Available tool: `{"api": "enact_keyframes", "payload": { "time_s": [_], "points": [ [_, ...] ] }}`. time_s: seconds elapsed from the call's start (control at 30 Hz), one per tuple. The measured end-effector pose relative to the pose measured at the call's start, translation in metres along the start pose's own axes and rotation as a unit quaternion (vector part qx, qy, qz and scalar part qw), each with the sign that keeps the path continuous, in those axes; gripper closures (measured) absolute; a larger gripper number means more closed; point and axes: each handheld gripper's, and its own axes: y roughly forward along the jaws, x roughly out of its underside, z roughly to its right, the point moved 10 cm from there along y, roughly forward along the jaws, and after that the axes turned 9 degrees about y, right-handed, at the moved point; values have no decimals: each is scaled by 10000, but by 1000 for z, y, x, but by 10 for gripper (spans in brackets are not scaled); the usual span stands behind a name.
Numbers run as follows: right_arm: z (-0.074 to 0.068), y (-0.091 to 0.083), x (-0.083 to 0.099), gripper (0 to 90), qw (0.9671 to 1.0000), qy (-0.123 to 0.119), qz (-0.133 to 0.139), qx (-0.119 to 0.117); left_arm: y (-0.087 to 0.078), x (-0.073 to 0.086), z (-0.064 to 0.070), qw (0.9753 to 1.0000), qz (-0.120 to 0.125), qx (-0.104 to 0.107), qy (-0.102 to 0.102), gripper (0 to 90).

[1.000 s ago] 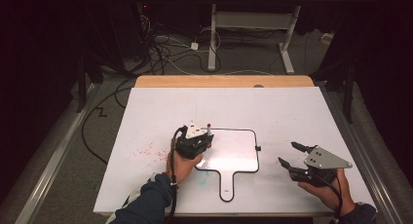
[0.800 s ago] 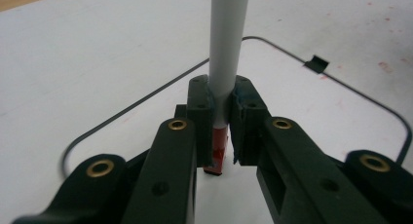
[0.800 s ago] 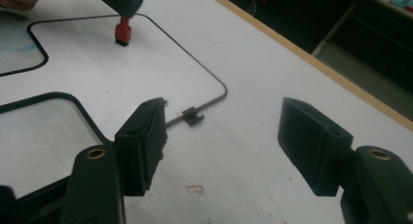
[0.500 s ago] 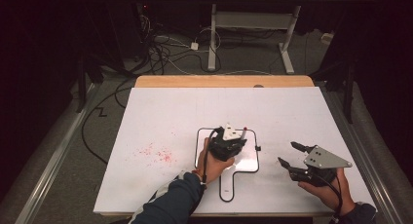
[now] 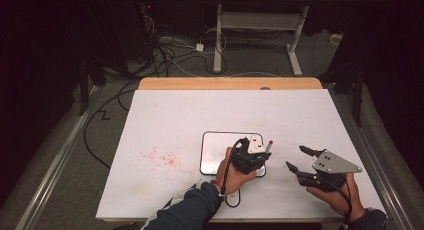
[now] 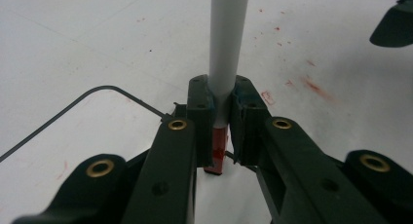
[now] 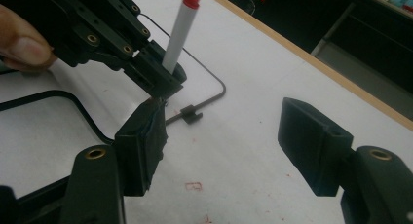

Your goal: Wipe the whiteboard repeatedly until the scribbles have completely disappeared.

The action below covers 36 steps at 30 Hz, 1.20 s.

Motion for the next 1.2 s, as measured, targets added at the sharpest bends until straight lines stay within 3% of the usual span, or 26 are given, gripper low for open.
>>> {"api": "enact_keyframes", "payload": {
  "time_s": [0.2, 0.37, 0.8, 0.9, 1.07, 1.2],
  "points": [
    [3, -3, 0, 356, 10000, 39, 28, 41, -24, 20, -19, 9998, -58, -195, -64, 787],
    [2, -2, -1, 356, 10000, 27, 18, 47, -52, 42, -35, 9989, -84, -319, -323, 788],
    [-3, 3, -1, 355, 10000, -28, -21, 9, -117, 93, -70, 9938, -128, -804, -753, 787],
    [-3, 3, -1, 355, 10000, -19, -28, 11, -124, 99, -75, 9928, -161, -918, -749, 787],
    [-4, 3, -1, 355, 10000, -25, -30, 7, -123, 99, -76, 9932, -113, -854, -788, 787],
    [-3, 4, 0, 354, 10000, -23, -39, 8, -115, 92, -67, 9940, -21, -675, -862, 787]
  ]
}}
